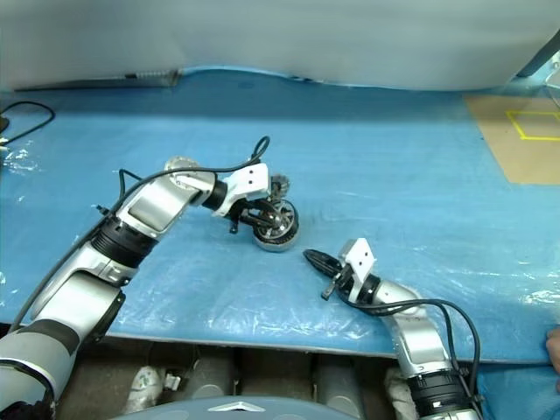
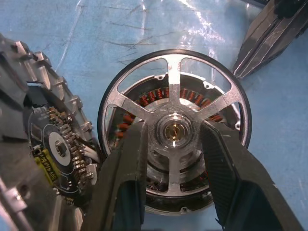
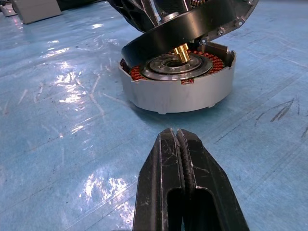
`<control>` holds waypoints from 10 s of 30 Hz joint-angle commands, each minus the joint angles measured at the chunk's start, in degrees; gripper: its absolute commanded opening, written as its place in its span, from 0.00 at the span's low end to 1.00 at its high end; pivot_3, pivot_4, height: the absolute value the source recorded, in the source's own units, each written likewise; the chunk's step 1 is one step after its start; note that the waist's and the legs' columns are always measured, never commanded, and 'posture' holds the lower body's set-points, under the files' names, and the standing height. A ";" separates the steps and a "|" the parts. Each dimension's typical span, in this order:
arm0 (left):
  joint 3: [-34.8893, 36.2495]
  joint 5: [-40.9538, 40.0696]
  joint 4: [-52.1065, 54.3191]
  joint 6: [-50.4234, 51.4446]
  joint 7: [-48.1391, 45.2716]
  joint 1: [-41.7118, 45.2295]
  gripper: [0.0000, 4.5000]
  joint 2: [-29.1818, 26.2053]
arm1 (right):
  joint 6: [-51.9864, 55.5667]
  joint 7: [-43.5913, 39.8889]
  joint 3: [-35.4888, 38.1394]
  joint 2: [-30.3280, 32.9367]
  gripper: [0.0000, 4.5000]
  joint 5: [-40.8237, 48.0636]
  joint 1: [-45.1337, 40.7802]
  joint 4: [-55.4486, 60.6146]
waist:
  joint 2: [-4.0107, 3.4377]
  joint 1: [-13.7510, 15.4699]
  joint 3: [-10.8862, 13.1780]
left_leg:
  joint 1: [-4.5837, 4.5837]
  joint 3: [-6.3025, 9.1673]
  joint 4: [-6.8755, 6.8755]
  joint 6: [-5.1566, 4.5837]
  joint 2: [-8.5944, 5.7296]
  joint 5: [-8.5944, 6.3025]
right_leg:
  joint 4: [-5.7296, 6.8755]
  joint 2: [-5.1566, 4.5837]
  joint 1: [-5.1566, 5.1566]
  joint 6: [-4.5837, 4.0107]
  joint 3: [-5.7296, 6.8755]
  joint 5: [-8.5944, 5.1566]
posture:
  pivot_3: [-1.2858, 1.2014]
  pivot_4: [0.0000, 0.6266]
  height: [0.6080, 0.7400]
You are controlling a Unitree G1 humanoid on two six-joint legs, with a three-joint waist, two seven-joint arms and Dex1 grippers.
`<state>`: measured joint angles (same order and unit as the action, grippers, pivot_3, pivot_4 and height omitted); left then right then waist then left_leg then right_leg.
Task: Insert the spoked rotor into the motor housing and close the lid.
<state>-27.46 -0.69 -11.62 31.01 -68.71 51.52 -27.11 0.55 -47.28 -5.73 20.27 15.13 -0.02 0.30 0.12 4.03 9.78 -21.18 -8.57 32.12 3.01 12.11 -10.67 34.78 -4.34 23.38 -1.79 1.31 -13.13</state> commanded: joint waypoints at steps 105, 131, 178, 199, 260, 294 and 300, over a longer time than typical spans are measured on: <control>30.58 -15.28 20.28 -39.28 26.62 -59.92 0.05 12.35 | -8.60 -5.47 0.10 -7.38 0.00 -10.69 -56.03 -53.96 | -0.08 -1.52 0.00 | -0.12 -0.18 0.14 -0.27 0.35 -0.15 | 0.12 0.12 0.17 -0.10 0.08 0.03 | 0.52 0.24 1.00; 28.99 -18.44 24.54 -29.16 30.74 -56.59 0.05 9.90 | 6.08 -10.58 -8.30 -12.98 0.00 -9.59 -33.18 -24.51 | -0.05 -1.62 -0.04 | -0.28 -0.22 0.81 -0.07 0.57 -0.28 | 0.99 0.17 0.53 -0.30 0.00 -0.06 | 0.52 0.24 1.00; 27.82 -18.39 11.75 -43.22 25.13 -55.07 0.05 10.73 | 15.20 2.19 0.42 0.11 0.00 -1.91 -16.34 -1.05 | -0.05 -1.52 -0.04 | -0.22 -0.21 0.60 0.12 0.45 -0.18 | 0.82 0.16 0.52 -0.23 -0.09 -0.06 | 0.52 0.24 1.00; 27.29 -17.52 14.23 -43.40 28.20 -55.78 0.05 10.67 | 11.01 1.45 -0.78 -10.55 0.00 -2.78 -40.89 -22.12 | -0.05 -1.53 -0.04 | -0.30 -0.22 0.63 0.16 0.46 -0.15 | 0.91 0.16 0.58 -0.26 -0.07 -0.05 | 0.52 0.24 1.00; 28.26 -18.80 14.85 -42.61 27.30 -57.91 0.04 10.22 | 11.95 2.84 -14.54 -9.65 0.89 -12.23 -30.07 -11.17 | -0.03 -1.55 -0.05 | -0.18 -0.22 0.63 0.19 0.47 -0.14 | 0.92 0.17 0.51 -0.24 -0.10 -0.05 | 0.52 0.24 1.00; 28.16 -18.71 16.76 -41.53 28.24 -58.09 0.04 9.68 | 17.27 6.73 -17.58 -12.95 0.65 -16.80 -28.72 -12.19 | -0.03 -1.79 -0.06 | 0.29 -0.22 0.58 0.19 0.48 -0.16 | 0.90 0.18 0.09 -0.24 -0.12 -0.06 | 0.52 0.24 1.00; 28.24 -18.71 16.27 -41.50 28.24 -57.70 0.04 9.61 | 15.24 8.08 -18.26 -13.13 0.65 -18.12 -28.46 -12.92 | -0.03 -1.82 -0.07 | 0.59 -0.22 0.50 0.17 0.45 -0.18 | 0.90 0.17 -0.12 -0.22 -0.19 -0.07 | 0.52 0.24 1.00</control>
<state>0.06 -18.92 2.91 -10.28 -40.70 -6.58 -17.19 16.08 -39.18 -21.86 7.24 -1.54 -29.79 -10.98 0.10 2.21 9.71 -20.57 -8.80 32.61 3.16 12.55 -10.86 35.68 -4.17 23.26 -2.01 1.11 -13.20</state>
